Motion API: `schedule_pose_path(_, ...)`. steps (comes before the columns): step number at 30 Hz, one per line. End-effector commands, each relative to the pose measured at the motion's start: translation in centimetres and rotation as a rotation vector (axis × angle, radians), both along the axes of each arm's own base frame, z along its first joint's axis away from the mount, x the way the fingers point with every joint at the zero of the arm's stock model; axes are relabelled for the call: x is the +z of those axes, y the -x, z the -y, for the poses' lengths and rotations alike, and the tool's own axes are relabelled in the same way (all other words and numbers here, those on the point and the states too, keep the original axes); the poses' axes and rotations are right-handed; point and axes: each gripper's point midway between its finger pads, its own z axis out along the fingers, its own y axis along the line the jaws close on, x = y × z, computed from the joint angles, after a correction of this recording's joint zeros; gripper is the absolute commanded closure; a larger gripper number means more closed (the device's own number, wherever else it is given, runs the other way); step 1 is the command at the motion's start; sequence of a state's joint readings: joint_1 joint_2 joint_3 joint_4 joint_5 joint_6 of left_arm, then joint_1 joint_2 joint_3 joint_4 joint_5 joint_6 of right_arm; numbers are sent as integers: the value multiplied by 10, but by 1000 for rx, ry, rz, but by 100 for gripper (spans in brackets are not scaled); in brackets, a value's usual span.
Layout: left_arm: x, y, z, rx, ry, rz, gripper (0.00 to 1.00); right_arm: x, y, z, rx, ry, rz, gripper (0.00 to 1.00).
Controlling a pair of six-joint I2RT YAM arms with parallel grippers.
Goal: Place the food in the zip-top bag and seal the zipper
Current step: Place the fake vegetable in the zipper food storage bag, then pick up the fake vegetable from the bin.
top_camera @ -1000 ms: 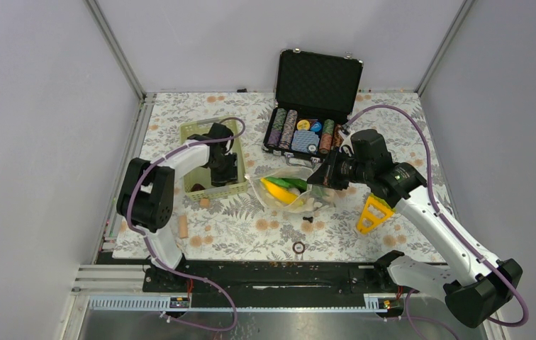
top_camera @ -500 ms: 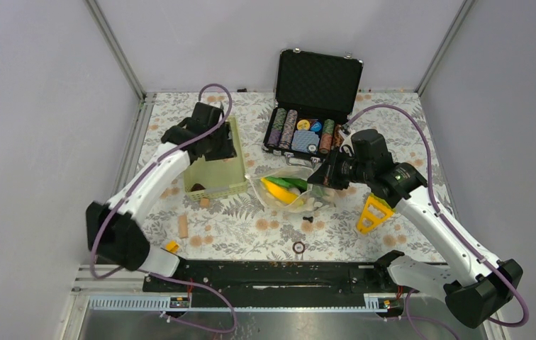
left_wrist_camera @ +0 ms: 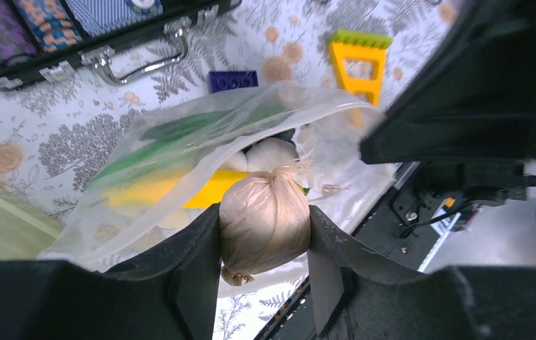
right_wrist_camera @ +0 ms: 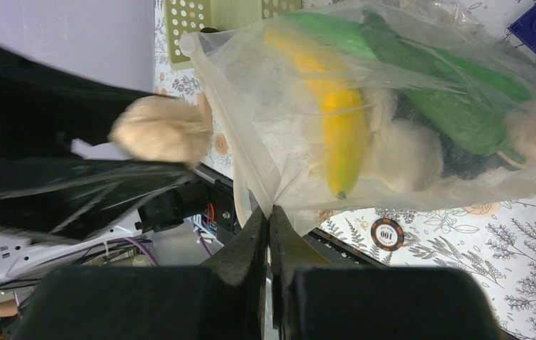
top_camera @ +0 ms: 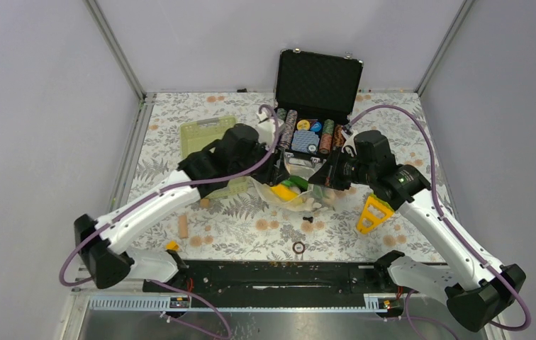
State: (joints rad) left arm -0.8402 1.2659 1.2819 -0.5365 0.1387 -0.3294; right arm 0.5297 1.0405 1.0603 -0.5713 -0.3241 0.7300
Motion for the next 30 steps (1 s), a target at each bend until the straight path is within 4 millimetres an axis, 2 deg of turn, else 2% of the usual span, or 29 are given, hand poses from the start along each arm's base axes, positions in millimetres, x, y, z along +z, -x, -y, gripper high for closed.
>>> schedule_pose_path(1,-10,-7,20,-37,-36,11,65,23,-3,0,-6,-39,65,100)
schedule_pose_path(3,-12,-5,24,-50,-52,5,50,23,-3,0,-5,-39,65,100)
schedule_pose_path(7,-11,-10,19,-6,-64,12,4,23,-3,0,-2,-38,67,100)
schedule_pose_path(8,-10,-10,17,6,-63,13,2,22,-3,0,-1,-37,68,100)
schedule_pose_path(11,-8,-15,6,77,-77,13,1,21,-3,0,0,-33,69,100)
schedule_pose_path(14,-12,-27,-19,234,-139,11,1,20,-3,1,3,-30,68,100)
schedule_pose_path(18,-22,-45,-65,458,-222,-36,1,19,-2,2,5,-27,72,100)
schedule_pose_path(23,-39,-66,-132,725,-218,-127,1,19,0,2,14,-25,78,100)
schedule_pose_path(25,-49,-71,-157,812,-204,-174,1,19,0,2,15,-24,81,100)
schedule_pose_path(30,-91,-70,-207,979,-292,-302,1,16,-1,3,12,-18,78,100)
